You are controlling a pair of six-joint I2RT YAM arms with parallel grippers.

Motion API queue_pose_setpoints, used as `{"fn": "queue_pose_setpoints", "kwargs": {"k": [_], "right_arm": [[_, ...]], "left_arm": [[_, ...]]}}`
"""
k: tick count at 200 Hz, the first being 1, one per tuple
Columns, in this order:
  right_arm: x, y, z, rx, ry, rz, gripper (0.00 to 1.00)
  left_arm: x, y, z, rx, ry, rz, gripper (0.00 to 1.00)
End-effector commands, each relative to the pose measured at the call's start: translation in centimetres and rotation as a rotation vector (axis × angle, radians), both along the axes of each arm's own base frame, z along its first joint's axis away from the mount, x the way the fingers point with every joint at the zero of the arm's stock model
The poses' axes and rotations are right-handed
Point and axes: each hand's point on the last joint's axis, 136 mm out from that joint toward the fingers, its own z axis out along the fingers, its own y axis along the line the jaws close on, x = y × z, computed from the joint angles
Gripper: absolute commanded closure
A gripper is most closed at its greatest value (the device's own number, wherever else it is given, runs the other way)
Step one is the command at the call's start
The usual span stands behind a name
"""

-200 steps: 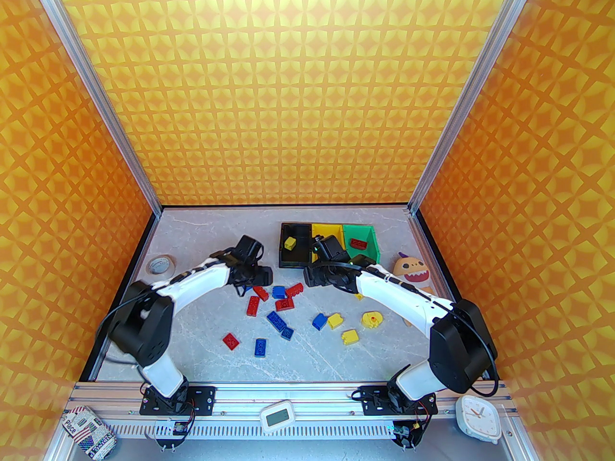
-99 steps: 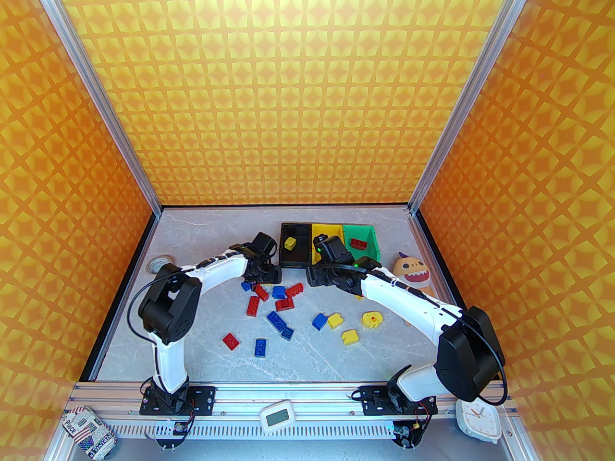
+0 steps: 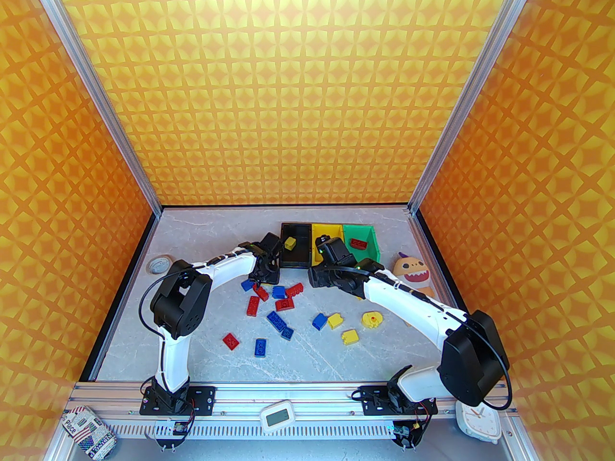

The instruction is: Sort the legos into containers by color

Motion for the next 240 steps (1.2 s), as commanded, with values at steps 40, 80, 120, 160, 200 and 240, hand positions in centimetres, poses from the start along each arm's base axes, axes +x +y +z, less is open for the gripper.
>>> {"fn": "queue_pose_setpoints", "kwargs": {"k": [40,80,120,160,200,240], "right_arm": [[-0.7,-1.4,0.6,-0.023,-0.025,-0.038,0.37],[-1.1,-2.1,0.9,-0.035,-0.037,-0.053,0.37],[-1.5,-2.7,1.2,-0.046,-0.041,-0.066,0.37],[-1.9,-3.1,1.3,-0.049,-0.041,-0.071,0.37],[-2.2,-3.6,1.4,-0.062,-0.043,-0.078,0.36],[-2.2,-3.4,1.2,-0.062,-0.038,-0.074,0.36]], "left_arm": [[2.3,-2.1,6.3,-0.035,-0.127,-0.014,0.54],[4.5,-4.5,8.8,-0.074,-0.184,-0.030,0.54],[7.3,-7.1,10.3,-0.116,-0.240,-0.038,0.54],[9.8,-9.0,10.2,-0.122,-0.257,-0.051,0.46],[10.2,-9.3,11.2,-0.133,-0.274,-0.054,0.28],[9.6,-8.9,13.7,-0.165,-0.316,-0.051,0.28]]}}
